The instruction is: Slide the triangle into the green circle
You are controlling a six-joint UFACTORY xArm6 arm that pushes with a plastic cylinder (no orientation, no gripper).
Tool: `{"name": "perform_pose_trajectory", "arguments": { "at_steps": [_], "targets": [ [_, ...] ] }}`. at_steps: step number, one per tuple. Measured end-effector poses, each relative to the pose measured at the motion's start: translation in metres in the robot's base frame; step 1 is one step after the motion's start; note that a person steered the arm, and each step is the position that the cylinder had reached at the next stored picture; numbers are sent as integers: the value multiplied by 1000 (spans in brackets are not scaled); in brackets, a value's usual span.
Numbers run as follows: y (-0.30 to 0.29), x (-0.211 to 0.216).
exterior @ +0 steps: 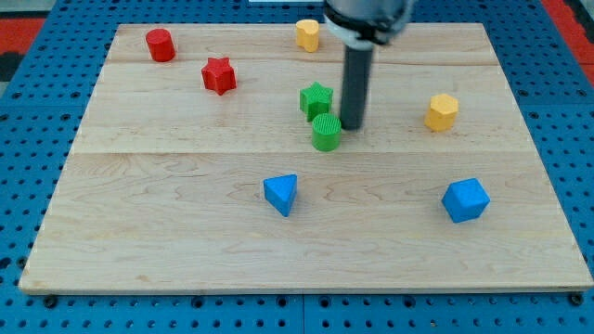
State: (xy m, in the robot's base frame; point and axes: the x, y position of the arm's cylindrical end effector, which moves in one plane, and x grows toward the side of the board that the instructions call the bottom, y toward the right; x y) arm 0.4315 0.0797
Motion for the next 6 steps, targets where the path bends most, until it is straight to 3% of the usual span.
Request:
{"name": "perform_pose_trajectory", "arguments": {
  "at_steps": [1, 2, 3, 5, 6],
  "targets": [
    [18, 77],
    [-10, 153],
    [-120, 156],
    [-114, 67],
    [-83, 62]
  ]
}}
